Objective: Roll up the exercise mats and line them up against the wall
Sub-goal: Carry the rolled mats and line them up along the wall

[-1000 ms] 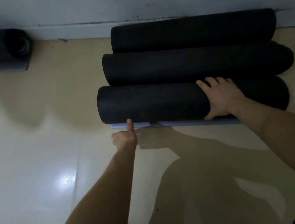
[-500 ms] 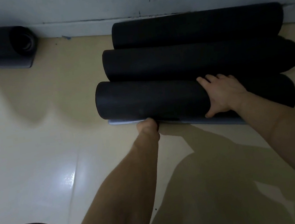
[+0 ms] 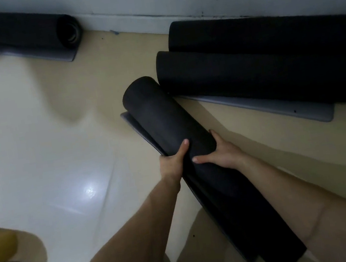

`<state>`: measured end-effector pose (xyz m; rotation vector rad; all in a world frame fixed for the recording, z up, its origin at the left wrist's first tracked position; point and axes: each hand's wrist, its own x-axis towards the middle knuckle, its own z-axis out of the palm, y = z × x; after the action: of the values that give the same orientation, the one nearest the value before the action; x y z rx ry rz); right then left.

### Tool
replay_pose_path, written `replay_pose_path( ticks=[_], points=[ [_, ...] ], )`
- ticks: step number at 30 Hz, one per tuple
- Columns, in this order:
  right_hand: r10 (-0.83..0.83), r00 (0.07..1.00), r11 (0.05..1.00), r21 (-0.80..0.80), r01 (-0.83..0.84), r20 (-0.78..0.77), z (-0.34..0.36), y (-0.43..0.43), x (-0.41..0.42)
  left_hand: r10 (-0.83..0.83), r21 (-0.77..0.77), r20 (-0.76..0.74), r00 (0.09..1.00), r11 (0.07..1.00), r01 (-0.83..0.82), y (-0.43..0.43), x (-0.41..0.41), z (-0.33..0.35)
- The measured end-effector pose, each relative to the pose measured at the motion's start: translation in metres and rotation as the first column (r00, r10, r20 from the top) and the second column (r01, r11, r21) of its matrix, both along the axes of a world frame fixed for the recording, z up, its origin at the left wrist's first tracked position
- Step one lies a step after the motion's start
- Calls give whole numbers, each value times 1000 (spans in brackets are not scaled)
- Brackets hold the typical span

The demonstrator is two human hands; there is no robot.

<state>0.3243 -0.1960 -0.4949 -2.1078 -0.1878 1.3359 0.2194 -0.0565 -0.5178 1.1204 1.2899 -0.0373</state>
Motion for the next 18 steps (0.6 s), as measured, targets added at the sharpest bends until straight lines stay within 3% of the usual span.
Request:
replay_pose_path(
  ticks=[7, 18],
  points=[
    [22, 997, 997, 68, -27, 74, 42, 60, -24, 75, 103, 42, 996, 992, -79, 51, -26, 51],
    [276, 949, 952, 95, -292, 153, 228, 290, -54, 292, 154, 62, 954, 942, -298, 256, -89, 240]
  ],
)
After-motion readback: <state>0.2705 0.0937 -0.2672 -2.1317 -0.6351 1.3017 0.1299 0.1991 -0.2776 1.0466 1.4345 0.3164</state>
